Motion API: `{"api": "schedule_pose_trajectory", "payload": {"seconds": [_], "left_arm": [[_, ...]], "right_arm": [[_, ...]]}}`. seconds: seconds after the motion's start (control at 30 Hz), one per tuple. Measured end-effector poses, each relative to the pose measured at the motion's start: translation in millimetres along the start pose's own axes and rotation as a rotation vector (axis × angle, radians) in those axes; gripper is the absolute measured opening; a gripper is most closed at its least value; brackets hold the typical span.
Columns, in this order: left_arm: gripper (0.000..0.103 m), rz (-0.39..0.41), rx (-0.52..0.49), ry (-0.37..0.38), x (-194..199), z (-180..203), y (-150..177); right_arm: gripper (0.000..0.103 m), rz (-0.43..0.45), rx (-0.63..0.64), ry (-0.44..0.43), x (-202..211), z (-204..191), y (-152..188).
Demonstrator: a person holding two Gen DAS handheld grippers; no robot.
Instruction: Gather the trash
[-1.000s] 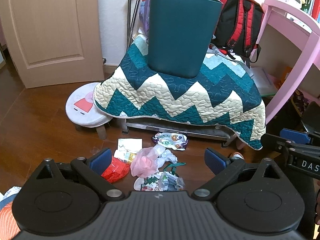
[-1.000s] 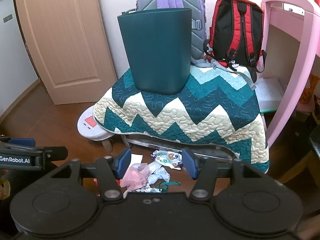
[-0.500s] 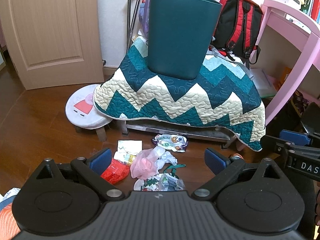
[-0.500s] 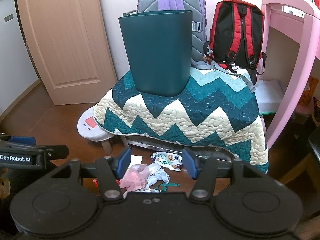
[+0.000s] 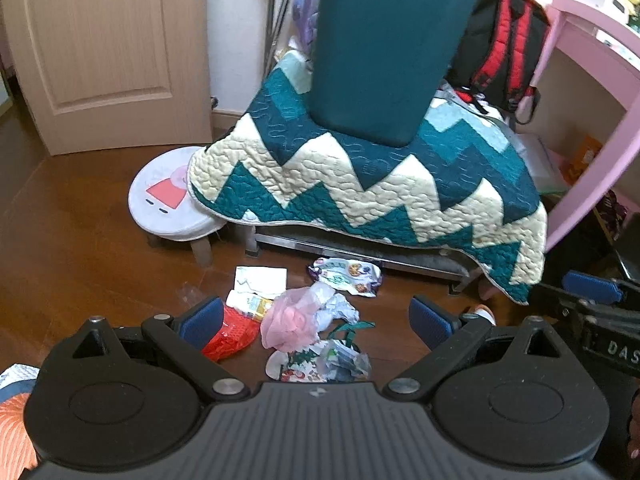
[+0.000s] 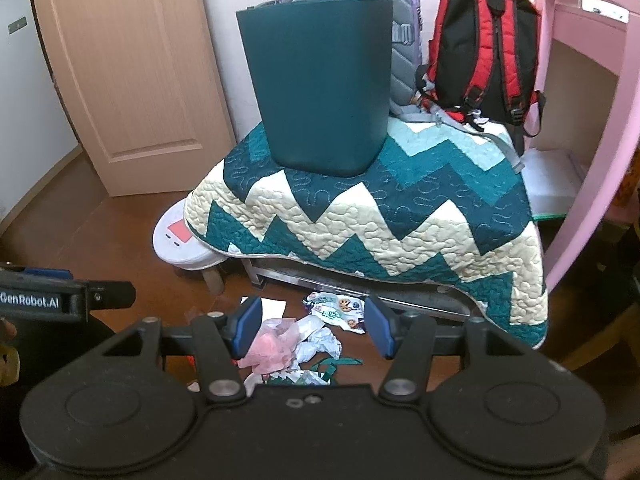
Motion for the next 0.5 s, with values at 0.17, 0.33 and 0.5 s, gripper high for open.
{"api": "schedule_pose_trajectory", "payload": {"seconds": [0.17, 0.33, 0.5], "left_arm": [[0.099, -0.023, 0.066, -0.042, -30, -27, -27], [0.099, -0.072, 0.109, -0.076, -74, -53, -57], [0.099, -0.155, 0.097, -0.081, -131, -66, -81]], "right_arm": [[0.056, -0.020, 0.009, -0.002, -33, 13, -7], [0.056, -0.048, 0.017, -0.039, -72, 27, -18], [0.056, -0.101, 0.016, -0.069, -120, 35, -27]]}}
Point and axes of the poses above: each gripper's, at about its wrist camera, not at the fingertips, and x roughly against the way its jaws point, z to its right, y to its underside, the point moved 1 cm from there along -x, roughly the way its jaws point, and after that the axes turned 7 degrees about -z, right-handed, at the moved point
